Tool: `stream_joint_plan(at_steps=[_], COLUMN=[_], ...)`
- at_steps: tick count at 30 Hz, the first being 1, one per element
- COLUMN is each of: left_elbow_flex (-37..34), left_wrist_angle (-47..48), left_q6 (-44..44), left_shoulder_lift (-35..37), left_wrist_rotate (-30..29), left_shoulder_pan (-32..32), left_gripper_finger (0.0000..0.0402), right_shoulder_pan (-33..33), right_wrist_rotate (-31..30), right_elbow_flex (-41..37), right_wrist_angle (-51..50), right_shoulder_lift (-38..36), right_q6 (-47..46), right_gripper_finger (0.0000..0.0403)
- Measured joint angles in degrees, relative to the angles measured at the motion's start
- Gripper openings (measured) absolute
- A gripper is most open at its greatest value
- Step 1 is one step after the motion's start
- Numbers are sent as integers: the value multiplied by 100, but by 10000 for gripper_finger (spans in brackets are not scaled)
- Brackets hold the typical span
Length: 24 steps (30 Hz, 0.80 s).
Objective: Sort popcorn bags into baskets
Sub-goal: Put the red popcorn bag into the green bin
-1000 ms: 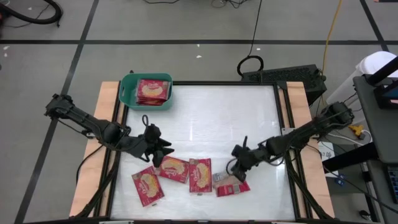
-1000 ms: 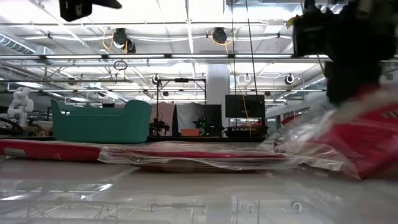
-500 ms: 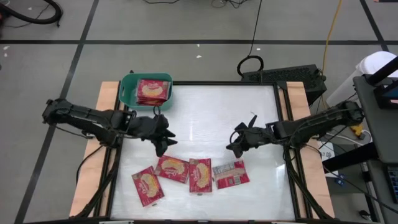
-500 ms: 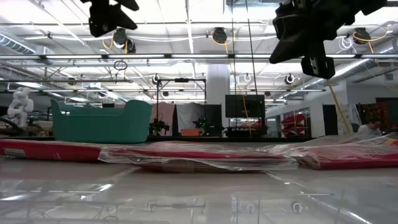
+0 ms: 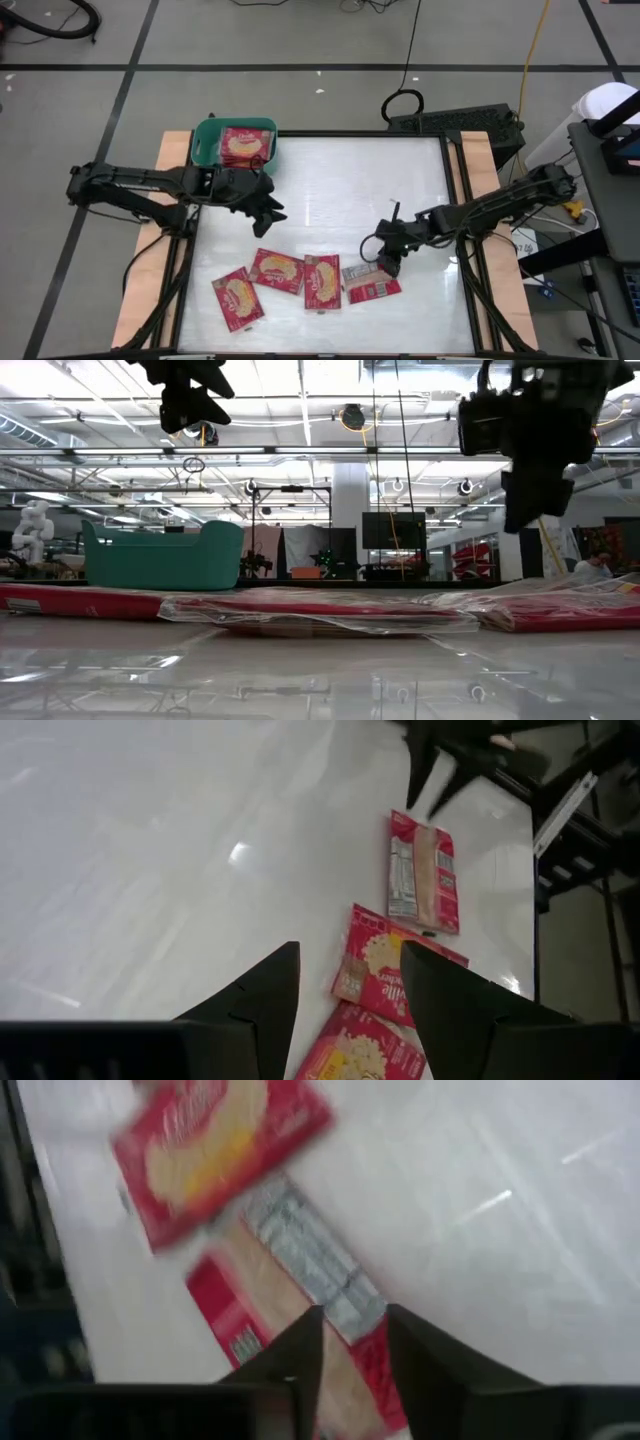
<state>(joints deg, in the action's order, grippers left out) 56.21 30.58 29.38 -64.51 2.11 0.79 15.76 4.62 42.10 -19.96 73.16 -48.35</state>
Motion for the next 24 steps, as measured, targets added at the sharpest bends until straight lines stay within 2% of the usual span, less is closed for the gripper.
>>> stream_joint_plan(at_steps=[5, 10, 17, 24], left_elbow_flex=[0, 0, 0, 0], left_wrist_angle=[-135, -181, -180, -226], left_q6=[388, 752, 1095, 1269], left_shoulder_lift=[0, 0, 0, 0], left_wrist_rotate=[-31, -56, -450, -941], left_shoulder_pan=[-48, 29, 259, 383], left_gripper_finger=[177, 177, 177, 177], right_shoulder_pan=[33, 45, 47, 88], right_wrist_rotate=[173, 178, 144, 298], right_elbow_flex=[-110, -334, -1086, -1557], right_wrist_angle=[217, 275, 1198, 1771], right_shoulder_lift=[178, 246, 246, 232], right_q6=[1534, 2299, 2804, 3021], right_gripper_finger=[181, 207, 200, 152])
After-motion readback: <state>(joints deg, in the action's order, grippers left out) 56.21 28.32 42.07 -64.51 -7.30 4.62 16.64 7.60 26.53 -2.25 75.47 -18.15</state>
